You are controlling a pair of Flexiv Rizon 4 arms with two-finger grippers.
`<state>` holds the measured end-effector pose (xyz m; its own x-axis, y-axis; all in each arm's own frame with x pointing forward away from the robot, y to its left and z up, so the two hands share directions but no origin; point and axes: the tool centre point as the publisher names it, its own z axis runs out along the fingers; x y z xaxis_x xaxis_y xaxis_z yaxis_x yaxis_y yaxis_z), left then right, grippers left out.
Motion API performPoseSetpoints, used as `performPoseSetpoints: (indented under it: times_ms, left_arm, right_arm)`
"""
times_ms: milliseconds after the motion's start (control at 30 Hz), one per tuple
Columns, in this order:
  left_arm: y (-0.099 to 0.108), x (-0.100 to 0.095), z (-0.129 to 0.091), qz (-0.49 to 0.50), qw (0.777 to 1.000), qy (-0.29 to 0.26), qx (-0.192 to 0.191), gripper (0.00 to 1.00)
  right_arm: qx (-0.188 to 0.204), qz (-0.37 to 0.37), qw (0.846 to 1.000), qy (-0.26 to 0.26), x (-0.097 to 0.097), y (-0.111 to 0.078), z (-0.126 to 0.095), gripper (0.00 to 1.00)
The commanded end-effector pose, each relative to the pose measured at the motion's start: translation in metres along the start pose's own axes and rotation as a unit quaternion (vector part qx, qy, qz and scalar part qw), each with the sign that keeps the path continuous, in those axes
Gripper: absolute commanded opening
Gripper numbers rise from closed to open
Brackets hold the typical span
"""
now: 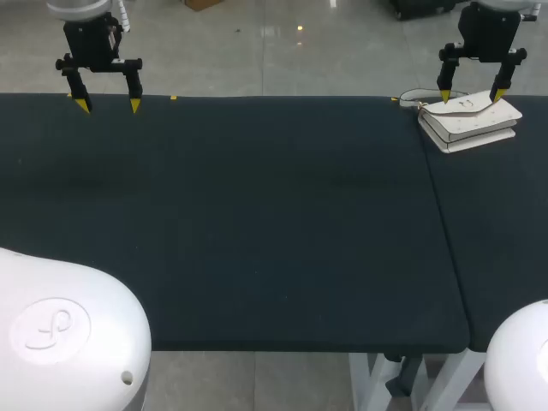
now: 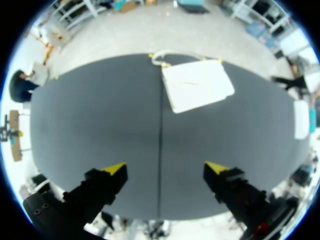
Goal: Pick up the bag, open it, inspect its contents, close it, and place it on the opposite side
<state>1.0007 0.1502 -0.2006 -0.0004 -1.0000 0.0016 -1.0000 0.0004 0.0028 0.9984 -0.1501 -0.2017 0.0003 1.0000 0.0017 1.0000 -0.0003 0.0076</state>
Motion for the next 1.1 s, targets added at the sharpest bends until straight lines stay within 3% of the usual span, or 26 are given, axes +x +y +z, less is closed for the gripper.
performPoseSetpoints:
  times_ms: [33,567,733,900,1100]
  left_arm:
    - [0.0,0.0,0.0,0.0,1.0,0.0,0.0,1.0]
    - [0.0,0.0,0.0,0.0,1.0,0.0,0.0,1.0]
    - [0.008,0.007,0.004,0.059,0.997,0.026,0.034,1.0]
    - [0.021,0.015,0.01,0.16,0.98,0.092,0.076,1.0]
    - [0.038,0.031,0.021,0.295,0.938,0.146,0.107,1.0]
  right_arm:
    - [0.001,0.0,1.0,-0.001,0.0,0.001,-0.001,1.0]
    - [0.001,0.0,1.0,-0.001,0.0,0.001,-0.001,1.0]
    - [0.012,0.008,1.0,0.022,-0.007,0.004,0.004,1.0]
    - [0.018,0.031,0.997,0.062,-0.024,0.009,0.012,1.0]
    - [0.026,0.046,0.994,0.093,-0.052,0.022,0.026,1.0]
